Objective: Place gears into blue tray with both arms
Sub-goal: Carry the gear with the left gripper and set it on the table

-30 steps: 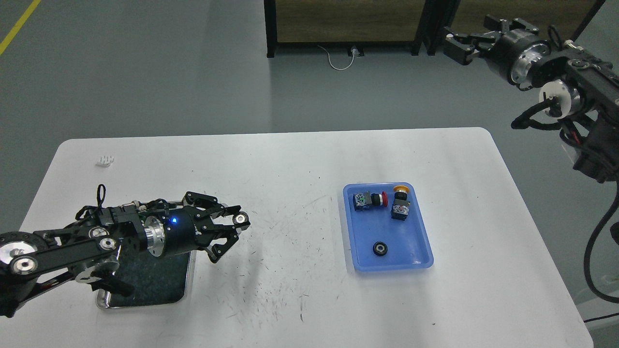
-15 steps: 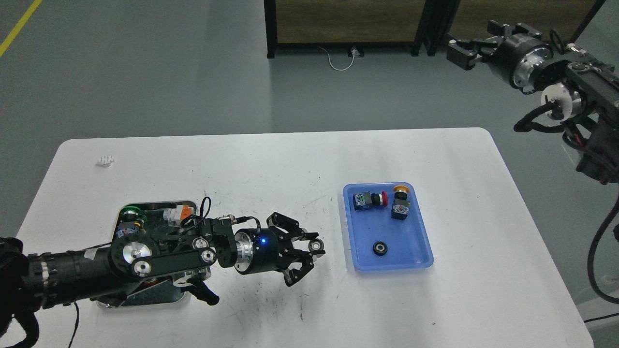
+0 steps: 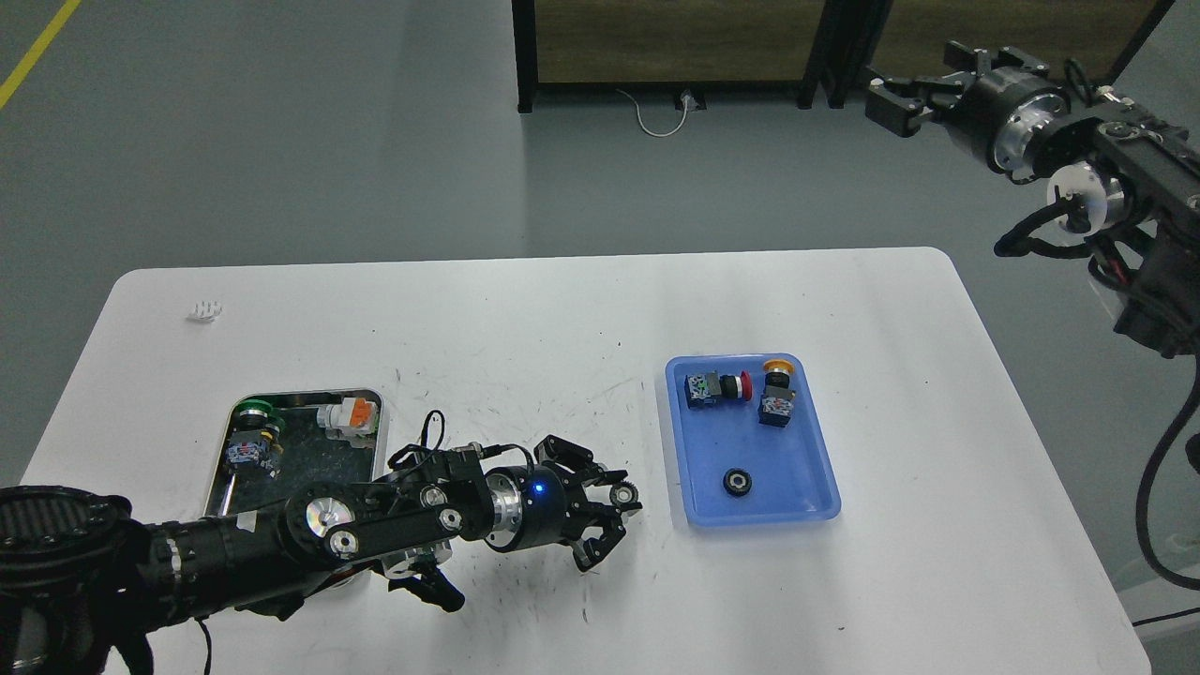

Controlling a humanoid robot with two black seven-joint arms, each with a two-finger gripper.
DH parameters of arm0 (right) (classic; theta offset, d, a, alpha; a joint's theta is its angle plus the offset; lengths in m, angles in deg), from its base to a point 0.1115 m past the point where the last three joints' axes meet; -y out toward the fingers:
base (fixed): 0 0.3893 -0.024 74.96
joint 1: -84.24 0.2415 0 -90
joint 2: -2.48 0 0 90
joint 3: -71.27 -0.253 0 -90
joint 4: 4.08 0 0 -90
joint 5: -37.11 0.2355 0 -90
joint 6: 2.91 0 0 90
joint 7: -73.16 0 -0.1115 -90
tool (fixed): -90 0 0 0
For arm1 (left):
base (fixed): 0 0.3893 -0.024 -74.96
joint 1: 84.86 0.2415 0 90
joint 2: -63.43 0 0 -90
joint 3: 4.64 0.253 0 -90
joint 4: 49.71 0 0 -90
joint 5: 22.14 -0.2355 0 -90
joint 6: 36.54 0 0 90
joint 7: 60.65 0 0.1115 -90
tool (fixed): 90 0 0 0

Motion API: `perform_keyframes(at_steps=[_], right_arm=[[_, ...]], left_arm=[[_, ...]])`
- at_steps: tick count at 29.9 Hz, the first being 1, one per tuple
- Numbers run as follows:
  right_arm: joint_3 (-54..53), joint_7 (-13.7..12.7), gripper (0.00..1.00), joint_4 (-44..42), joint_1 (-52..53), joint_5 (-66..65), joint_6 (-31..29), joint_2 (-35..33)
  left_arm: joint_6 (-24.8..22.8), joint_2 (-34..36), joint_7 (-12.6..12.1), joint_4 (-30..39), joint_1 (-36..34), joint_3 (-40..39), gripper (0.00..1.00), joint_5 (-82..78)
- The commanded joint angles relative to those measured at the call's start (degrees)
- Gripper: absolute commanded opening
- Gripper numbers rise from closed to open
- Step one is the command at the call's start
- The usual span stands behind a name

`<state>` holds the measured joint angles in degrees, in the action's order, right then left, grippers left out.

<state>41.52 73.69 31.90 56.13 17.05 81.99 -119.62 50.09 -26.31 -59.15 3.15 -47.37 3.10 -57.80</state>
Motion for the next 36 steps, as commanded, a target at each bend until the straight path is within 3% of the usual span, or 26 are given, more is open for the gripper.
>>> perform_keyframes(at_steps=[1, 8, 12, 14, 20, 24, 27, 36], right_arm=[[0.0, 0.0, 0.95, 0.0, -0.1, -0.1, -0.1, 0.1], [0.0, 0.1, 0.95, 0.0, -0.4, -0.3, -0.1, 0.0], [0.0, 0.1, 0.95, 0.0, -0.5, -0.9, -0.1, 0.1], [0.0, 0.1, 0.95, 0.0, -0.5, -0.9, -0.1, 0.1], [0.1, 0.1, 0.95, 0.0, -0.5, -0.9, -0.1, 0.2], [0.2, 0.1, 0.95, 0.3, -0.5, -0.8, -0.3, 0.5], [1.5, 0.1, 0.96, 0.7, -0.3, -0.7, -0.8, 0.6], [10.1, 0.2, 0.96, 5.7, -0.6, -0.8, -2.6, 4.8]], left_arm=[[0.0, -0.3, 0.0, -2.4, 0.0, 0.4, 0.34, 0.1], [-0.1, -0.3, 0.2, -4.7, 0.5, 1.6, 0.38, 0.5], [-0.1, -0.3, 0.1, -4.8, 0.5, 1.7, 0.46, 0.5], [-0.1, -0.3, 0.1, -4.8, 0.4, 1.6, 0.53, 0.6], [0.4, -0.3, 0.2, -4.8, 0.1, 0.4, 0.87, 0.9], [0.7, -0.3, 0.2, -4.6, -1.0, -3.2, 0.96, 5.3], [0.5, -0.3, 0.0, -4.1, -4.0, -7.8, 0.97, 9.4], [-3.0, 19.6, 0.1, -3.3, -8.1, -15.3, 0.97, 14.0]])
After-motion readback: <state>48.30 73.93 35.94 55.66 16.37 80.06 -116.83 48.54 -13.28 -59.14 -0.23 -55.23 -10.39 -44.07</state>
